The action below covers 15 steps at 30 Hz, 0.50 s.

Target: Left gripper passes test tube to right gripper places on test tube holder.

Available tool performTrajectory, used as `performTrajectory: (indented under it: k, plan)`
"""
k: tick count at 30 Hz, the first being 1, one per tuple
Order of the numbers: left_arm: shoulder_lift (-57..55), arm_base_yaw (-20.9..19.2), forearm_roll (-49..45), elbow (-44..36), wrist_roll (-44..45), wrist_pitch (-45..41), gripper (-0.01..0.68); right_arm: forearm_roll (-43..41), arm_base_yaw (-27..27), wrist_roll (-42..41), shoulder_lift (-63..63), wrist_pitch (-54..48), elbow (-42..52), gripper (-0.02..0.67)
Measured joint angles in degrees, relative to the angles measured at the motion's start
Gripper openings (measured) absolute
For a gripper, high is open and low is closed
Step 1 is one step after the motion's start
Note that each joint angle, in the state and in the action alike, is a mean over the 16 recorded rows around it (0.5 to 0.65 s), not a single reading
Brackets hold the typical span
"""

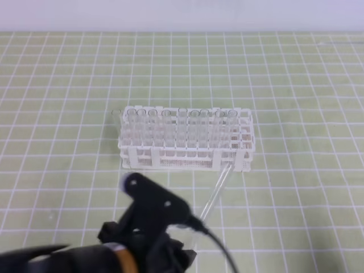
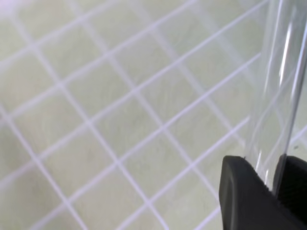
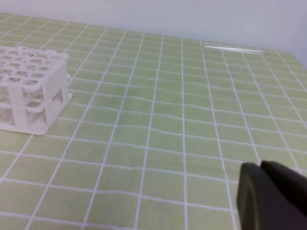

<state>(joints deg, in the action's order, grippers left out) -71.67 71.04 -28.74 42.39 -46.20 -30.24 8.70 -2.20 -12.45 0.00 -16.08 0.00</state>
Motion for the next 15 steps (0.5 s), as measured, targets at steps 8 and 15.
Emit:
performTrajectory:
  k: [8, 15]
  plan:
    - [5.87, 0.03, -6.74, -6.88, 0.26, 6.94, 0.106, 0.0, 0.0, 0.0, 0.0, 0.0, 0.0, -0.017]
    - [6.63, 0.03, -12.22, -9.1, -0.73, 12.26, 0.102, 0.0, 0.0, 0.0, 0.0, 0.0, 0.0, -0.017]
